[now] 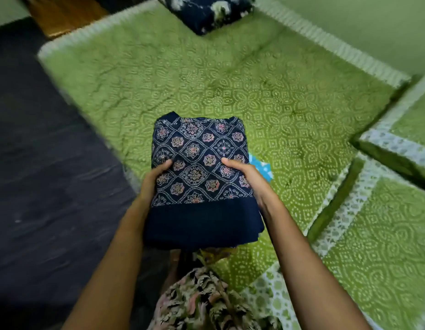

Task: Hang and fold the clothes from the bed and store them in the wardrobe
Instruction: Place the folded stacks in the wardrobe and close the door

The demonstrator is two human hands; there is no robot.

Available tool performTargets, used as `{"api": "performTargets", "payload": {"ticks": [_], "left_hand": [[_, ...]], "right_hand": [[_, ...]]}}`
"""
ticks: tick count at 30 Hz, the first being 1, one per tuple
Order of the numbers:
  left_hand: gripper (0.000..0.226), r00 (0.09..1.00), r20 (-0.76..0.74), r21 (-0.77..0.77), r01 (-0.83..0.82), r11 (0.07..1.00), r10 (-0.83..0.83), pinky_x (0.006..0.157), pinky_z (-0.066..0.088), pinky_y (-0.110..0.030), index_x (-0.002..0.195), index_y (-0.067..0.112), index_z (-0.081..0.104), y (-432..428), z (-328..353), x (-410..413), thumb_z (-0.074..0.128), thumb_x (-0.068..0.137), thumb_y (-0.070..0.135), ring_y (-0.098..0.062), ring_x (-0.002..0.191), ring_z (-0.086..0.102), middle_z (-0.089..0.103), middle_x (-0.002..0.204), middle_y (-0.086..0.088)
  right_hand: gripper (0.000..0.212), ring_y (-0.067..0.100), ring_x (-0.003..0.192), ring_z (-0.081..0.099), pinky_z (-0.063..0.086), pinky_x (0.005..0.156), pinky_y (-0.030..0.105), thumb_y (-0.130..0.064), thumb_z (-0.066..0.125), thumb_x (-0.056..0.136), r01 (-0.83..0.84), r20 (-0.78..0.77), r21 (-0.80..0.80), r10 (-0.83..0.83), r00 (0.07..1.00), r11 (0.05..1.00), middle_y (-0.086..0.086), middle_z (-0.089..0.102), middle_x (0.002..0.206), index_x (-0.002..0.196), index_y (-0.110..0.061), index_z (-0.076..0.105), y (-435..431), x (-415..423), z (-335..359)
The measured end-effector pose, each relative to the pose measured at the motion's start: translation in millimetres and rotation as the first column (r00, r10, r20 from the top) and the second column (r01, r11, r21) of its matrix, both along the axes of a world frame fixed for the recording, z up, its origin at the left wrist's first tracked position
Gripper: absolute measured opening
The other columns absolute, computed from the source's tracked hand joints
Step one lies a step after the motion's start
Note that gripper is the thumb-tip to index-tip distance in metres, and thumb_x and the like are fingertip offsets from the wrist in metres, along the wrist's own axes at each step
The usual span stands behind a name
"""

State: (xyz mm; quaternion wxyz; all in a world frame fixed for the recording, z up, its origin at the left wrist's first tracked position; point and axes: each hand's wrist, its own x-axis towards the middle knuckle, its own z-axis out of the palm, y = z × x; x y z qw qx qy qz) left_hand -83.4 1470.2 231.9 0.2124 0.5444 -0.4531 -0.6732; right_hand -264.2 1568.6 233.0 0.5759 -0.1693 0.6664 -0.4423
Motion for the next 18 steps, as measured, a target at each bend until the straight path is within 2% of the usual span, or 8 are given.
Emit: {"api": "performTargets", "payload": {"ticks": [2, 4, 6, 8, 10, 13, 16, 18], "left_hand": [[0.034, 0.992, -0.031, -0.054, -0.121, 0.991, 0.12, 0.092, 0.042, -0.012, 0.126, -0.001, 0.048, 26.1, 24.5, 39.9, 0.044, 0.095, 0.013, -0.01, 0.106, 0.062, 0.069, 0.106, -0.014], [0.056, 0.969, -0.05, -0.083, -0.246, 0.966, 0.242, 0.112, 0.027, -0.033, 0.13, 0.0, 0.048, 54.6, 47.4, 80.4, 0.057, 0.085, 0.032, -0.024, 0.126, 0.046, 0.051, 0.132, -0.013], [0.068, 0.941, -0.053, -0.145, -0.339, 0.929, 0.335, 0.115, 0.02, -0.036, 0.128, 0.009, 0.052, 82.6, 67.2, 115.9, 0.062, 0.072, 0.046, -0.023, 0.128, 0.041, 0.049, 0.134, -0.008], [0.055, 0.881, -0.083, -0.174, -0.474, 0.863, 0.467, 0.114, 0.02, -0.035, 0.125, 0.011, 0.055, 113.4, 80.6, 161.3, 0.059, 0.079, 0.041, -0.024, 0.13, 0.041, 0.052, 0.134, -0.011], [0.029, 0.809, -0.121, -0.165, -0.588, 0.792, 0.575, 0.107, 0.034, -0.035, 0.106, 0.011, 0.063, 148.8, 95.7, 207.3, 0.057, 0.085, 0.03, -0.018, 0.108, 0.062, 0.069, 0.107, -0.009], [0.016, 0.64, -0.138, -0.144, -0.768, 0.624, 0.756, 0.063, 0.052, -0.016, 0.089, 0.011, 0.06, 203.9, 118.9, 274.7, 0.045, 0.094, 0.014, -0.002, 0.053, 0.065, 0.069, 0.058, 0.006], [0.024, 0.439, -0.156, -0.238, -0.886, 0.398, 0.885, 0.06, 0.041, 0.0, 0.111, 0.002, 0.057, 274.9, 147.2, 333.0, 0.048, 0.091, 0.011, 0.008, 0.061, 0.06, 0.068, 0.085, 0.002], [0.026, 0.338, -0.204, -0.233, -0.928, 0.29, 0.919, 0.055, 0.04, 0.002, 0.106, 0.002, 0.057, 311.0, 159.6, 362.6, 0.056, 0.084, 0.015, 0.013, 0.052, 0.057, 0.068, 0.074, 0.009]], "right_hand": [[0.047, 0.003, 0.103, 0.059, 0.044, 0.096, 0.021, -0.05, 0.069, 0.073, -0.138, -0.009, -0.029, 0.137, 0.99, 0.99, -0.011, 0.06, 0.12, 0.114, -0.028, 0.064, 10.5, 29.2, 36.3], [0.029, 0.005, 0.075, 0.068, 0.053, 0.068, 0.014, -0.037, 0.066, 0.082, -0.243, 0.058, -0.067, 0.247, 0.967, 0.968, -0.003, 0.072, 0.092, 0.106, -0.02, 0.068, 18.5, 61.2, 65.7], [0.015, 0.0, 0.044, 0.061, 0.041, 0.037, 0.008, -0.022, 0.059, 0.089, -0.324, 0.078, -0.125, 0.335, 0.939, 0.938, -0.005, 0.066, 0.065, 0.1, -0.014, 0.065, 27.2, 91.5, 93.6], [0.014, -0.001, 0.036, 0.056, 0.035, 0.031, 0.008, -0.019, 0.056, 0.091, -0.46, 0.085, -0.171, 0.478, 0.874, 0.871, -0.007, 0.062, 0.058, 0.102, -0.014, 0.063, 34.0, 128.4, 117.4], [0.014, -0.002, 0.037, 0.056, 0.036, 0.032, 0.008, -0.02, 0.054, 0.092, -0.564, 0.112, -0.21, 0.593, 0.798, 0.799, -0.009, 0.063, 0.053, 0.102, -0.016, 0.063, 37.6, 171.1, 128.5], [0.009, -0.002, 0.048, 0.062, 0.04, 0.037, 0.008, -0.031, 0.058, 0.088, -0.734, 0.071, -0.216, 0.76, 0.646, 0.644, -0.008, 0.071, 0.069, 0.088, -0.023, 0.064, 44.6, 245.0, 138.5], [0.013, 0.009, 0.054, 0.067, 0.048, 0.043, 0.014, -0.028, 0.06, 0.088, -0.853, 0.149, -0.204, 0.877, 0.458, 0.48, 0.0, 0.073, 0.068, 0.093, -0.016, 0.064, 66.7, 329.5, 155.9], [0.024, 0.017, 0.066, 0.07, 0.057, 0.059, 0.022, -0.028, 0.063, 0.086, -0.918, 0.214, -0.163, 0.921, 0.325, 0.362, 0.007, 0.074, 0.084, 0.104, -0.011, 0.064, 81.5, 379.7, 158.8]]}}
